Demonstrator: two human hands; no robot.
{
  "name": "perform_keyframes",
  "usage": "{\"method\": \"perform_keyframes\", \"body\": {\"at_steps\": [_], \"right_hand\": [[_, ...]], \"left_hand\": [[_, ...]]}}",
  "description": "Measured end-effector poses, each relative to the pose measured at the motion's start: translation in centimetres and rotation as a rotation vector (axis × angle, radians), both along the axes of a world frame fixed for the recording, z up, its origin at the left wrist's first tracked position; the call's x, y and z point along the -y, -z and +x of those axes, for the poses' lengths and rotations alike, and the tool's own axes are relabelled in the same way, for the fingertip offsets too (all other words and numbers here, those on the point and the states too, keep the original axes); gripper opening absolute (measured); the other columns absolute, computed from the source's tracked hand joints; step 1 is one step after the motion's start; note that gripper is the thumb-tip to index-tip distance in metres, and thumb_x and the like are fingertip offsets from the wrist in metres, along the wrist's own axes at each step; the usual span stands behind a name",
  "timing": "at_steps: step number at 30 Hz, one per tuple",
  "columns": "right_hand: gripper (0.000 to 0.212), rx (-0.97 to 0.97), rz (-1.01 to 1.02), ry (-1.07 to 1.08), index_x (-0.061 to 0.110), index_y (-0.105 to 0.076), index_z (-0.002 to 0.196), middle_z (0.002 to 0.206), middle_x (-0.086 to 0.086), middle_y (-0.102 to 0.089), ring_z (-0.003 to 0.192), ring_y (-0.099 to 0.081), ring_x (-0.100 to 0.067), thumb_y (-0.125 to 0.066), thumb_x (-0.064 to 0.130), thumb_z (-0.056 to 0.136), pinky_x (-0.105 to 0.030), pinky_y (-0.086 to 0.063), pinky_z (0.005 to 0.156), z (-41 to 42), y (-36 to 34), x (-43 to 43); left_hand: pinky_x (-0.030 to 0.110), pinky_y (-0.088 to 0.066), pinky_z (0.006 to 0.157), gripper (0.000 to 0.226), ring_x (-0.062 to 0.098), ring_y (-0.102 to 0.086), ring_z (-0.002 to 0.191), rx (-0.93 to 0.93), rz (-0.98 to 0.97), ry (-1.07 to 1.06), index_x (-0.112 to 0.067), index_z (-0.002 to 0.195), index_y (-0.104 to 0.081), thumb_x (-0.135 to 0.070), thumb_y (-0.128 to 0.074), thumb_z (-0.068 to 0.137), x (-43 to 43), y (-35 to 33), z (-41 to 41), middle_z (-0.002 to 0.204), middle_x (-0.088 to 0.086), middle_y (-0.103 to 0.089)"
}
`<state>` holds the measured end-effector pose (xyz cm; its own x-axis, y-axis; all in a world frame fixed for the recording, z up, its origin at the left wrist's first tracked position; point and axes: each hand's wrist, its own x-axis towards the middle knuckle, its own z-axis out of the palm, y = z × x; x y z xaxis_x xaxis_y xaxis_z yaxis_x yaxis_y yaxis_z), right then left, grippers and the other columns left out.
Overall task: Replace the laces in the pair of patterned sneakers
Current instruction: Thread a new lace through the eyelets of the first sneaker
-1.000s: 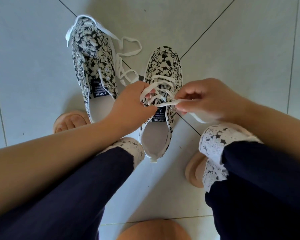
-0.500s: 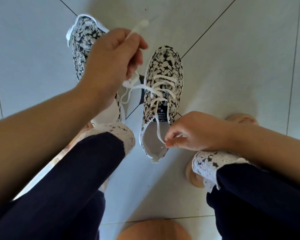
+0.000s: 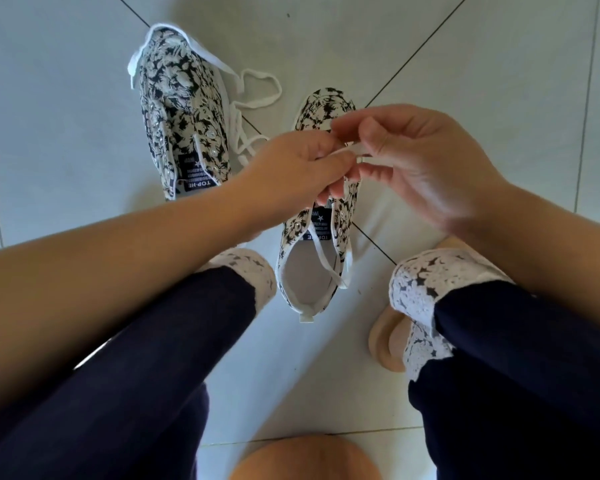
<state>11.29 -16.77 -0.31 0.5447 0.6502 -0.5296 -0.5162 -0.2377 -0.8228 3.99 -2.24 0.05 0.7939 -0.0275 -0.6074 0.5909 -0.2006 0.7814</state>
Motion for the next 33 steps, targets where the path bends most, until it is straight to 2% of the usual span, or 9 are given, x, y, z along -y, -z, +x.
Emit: {"method": "perform_keyframes", "body": {"at_steps": [10, 12, 14, 16, 18, 21, 24, 28, 33], "right_hand": [[0.020, -0.055, -0.049, 0.042, 0.014, -0.068, 0.087, 0.074, 0.004, -0.069, 0.072, -0.060, -0.006, -0.066, 0.016, 0.068, -0.017, -0.049, 0.068, 0.5, 0.1, 0.8], [0.019, -0.104, -0.070, 0.092, 0.013, -0.066, 0.087, 0.070, 0.004, -0.066, 0.064, -0.057, -0.005, -0.067, 0.018, 0.068, -0.017, -0.046, 0.062, 0.8, 0.0, 0.8], [0.011, -0.135, -0.094, 0.170, 0.013, -0.064, 0.081, 0.066, 0.005, -0.063, 0.059, -0.054, -0.006, -0.067, 0.018, 0.071, -0.018, -0.043, 0.059, 1.1, 0.1, 1.0], [0.007, -0.151, -0.151, 0.303, 0.014, -0.061, 0.073, 0.061, 0.004, -0.060, 0.055, -0.052, -0.007, -0.066, 0.011, 0.076, -0.019, -0.042, 0.057, 1.4, 0.4, 1.3], [0.016, -0.105, -0.254, 0.384, 0.015, -0.058, 0.069, 0.055, 0.004, -0.058, 0.051, -0.050, -0.007, -0.058, 0.005, 0.082, -0.019, -0.041, 0.053, 1.8, 0.8, 1.7], [0.021, -0.044, -0.374, 0.275, 0.017, -0.059, 0.074, 0.054, 0.003, -0.062, 0.049, -0.055, -0.008, -0.052, 0.001, 0.085, -0.017, -0.041, 0.050, 1.8, 1.3, 2.1], [0.028, -0.112, -0.338, 0.162, 0.016, -0.064, 0.079, 0.062, 0.002, -0.066, 0.056, -0.059, -0.009, -0.046, -0.003, 0.088, -0.017, -0.043, 0.053, 1.1, 1.8, 2.5], [0.037, -0.195, -0.305, -0.039, 0.011, -0.064, 0.101, 0.093, -0.003, -0.070, 0.085, -0.068, -0.012, -0.040, -0.014, 0.087, -0.023, -0.051, 0.076, 0.0, 1.5, 2.9], [0.032, 0.194, -0.420, -0.345, 0.018, -0.063, 0.112, 0.096, 0.006, -0.070, 0.091, -0.067, -0.002, -0.050, -0.003, 0.091, -0.014, -0.052, 0.079, -1.3, 1.7, 2.8]], "left_hand": [[0.011, -0.044, 0.058, 0.018, 0.003, -0.055, 0.061, -0.047, -0.074, -0.115, -0.017, 0.082, -0.065, -0.021, -0.050, 0.093, -0.3, 0.5, 0.1, 0.068, -0.007, -0.063], [0.014, -0.042, 0.065, 0.010, 0.005, -0.059, 0.076, -0.041, 0.061, -0.074, -0.021, 0.090, -0.063, -0.026, -0.055, 0.090, -0.1, 0.9, 0.0, 0.085, -0.007, -0.064], [0.016, -0.039, 0.072, 0.016, 0.009, -0.053, 0.086, 0.065, 0.379, -0.021, -0.023, 0.097, -0.055, -0.030, -0.061, 0.085, -0.2, 1.6, -0.6, 0.094, -0.008, -0.056], [0.015, -0.034, 0.076, 0.023, 0.009, -0.042, 0.087, 0.244, 0.603, -0.018, -0.023, 0.094, -0.045, -0.030, -0.063, 0.082, -0.4, 1.8, -1.5, 0.092, -0.008, -0.046], [0.009, -0.031, 0.070, 0.016, 0.003, -0.041, 0.075, 0.305, 0.621, 0.029, -0.023, 0.089, -0.046, -0.028, -0.061, 0.083, -0.2, 1.9, -2.4, 0.082, -0.011, -0.045], [0.008, -0.038, 0.063, 0.011, -0.005, -0.046, 0.064, 0.186, 0.543, 0.187, -0.022, 0.091, -0.063, -0.029, -0.055, 0.088, 0.6, 2.0, -3.2, 0.073, -0.021, -0.050], [0.023, -0.043, 0.074, 0.023, 0.009, -0.055, 0.081, 0.123, 0.579, 0.283, -0.021, 0.106, -0.067, -0.026, -0.050, 0.091, 1.0, 2.1, -2.6, 0.091, -0.008, -0.064], [0.030, -0.044, 0.082, 0.033, 0.020, -0.055, 0.101, 0.090, 0.620, 0.391, -0.024, 0.119, -0.061, -0.018, -0.047, 0.090, 1.0, 2.7, -2.2, 0.114, 0.002, -0.059], [0.021, -0.034, 0.069, 0.031, 0.008, -0.042, 0.083, 0.089, 0.557, 0.270, -0.024, 0.119, -0.062, -0.022, -0.054, 0.088, 1.6, 3.4, -2.8, 0.087, -0.008, -0.049]]}}
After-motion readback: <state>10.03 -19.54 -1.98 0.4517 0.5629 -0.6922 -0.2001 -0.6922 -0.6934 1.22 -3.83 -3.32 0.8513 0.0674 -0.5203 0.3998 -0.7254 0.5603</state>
